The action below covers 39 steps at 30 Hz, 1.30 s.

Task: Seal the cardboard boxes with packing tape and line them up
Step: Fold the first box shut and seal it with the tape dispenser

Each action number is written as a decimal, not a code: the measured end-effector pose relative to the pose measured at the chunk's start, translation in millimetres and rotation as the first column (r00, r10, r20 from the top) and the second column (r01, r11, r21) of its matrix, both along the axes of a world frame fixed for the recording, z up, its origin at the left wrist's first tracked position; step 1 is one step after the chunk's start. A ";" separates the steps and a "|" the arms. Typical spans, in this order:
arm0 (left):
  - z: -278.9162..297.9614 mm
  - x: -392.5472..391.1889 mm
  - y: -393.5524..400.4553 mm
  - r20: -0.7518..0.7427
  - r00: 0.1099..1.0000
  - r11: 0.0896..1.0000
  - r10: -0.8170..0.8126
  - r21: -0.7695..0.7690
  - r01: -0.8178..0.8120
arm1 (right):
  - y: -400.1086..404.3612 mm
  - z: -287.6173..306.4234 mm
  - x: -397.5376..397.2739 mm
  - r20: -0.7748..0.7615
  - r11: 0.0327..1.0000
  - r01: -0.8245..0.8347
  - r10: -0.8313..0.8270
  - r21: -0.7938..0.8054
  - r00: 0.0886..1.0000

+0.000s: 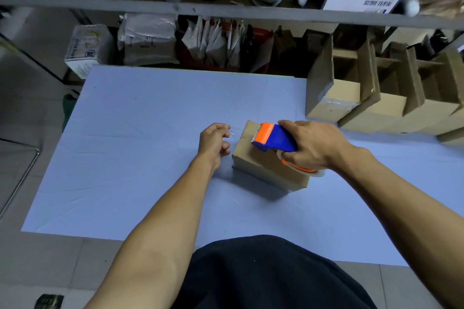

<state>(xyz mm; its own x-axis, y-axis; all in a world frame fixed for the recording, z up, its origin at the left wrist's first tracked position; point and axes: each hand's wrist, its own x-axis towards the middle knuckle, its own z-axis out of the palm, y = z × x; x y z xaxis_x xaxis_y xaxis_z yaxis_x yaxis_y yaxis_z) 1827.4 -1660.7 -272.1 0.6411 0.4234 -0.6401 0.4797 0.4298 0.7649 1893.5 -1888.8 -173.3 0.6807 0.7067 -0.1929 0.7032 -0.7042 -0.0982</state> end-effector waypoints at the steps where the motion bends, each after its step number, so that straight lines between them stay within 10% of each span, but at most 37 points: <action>1: -0.4 0.8 1.5 0.007 1.000 1.000 -0.006 0.001 0.006 | 0.1 0.1 0.5 0.001 1.000 -0.001 0.001 -0.001 1.000; 25: -7.2 11.1 0.7 -0.038 0.996 0.954 -0.077 0.287 0.084 | 13.8 -4.9 -6.6 0.066 0.997 0.021 -0.017 -0.070 0.998; 39: -29.1 3.4 -5.9 -0.097 0.987 0.978 -0.126 0.156 0.140 | 16.6 -6.6 -4.3 0.050 0.996 0.012 -0.007 -0.089 0.999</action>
<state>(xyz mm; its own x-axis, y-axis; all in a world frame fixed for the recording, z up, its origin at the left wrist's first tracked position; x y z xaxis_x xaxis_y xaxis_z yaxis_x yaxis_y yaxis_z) 1830.8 -1666.6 -301.2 0.6445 0.4401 -0.6253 0.5913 0.2316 0.7725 1889.2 -1872.2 -179.9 0.6976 0.6815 -0.2209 0.6989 -0.7152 0.0006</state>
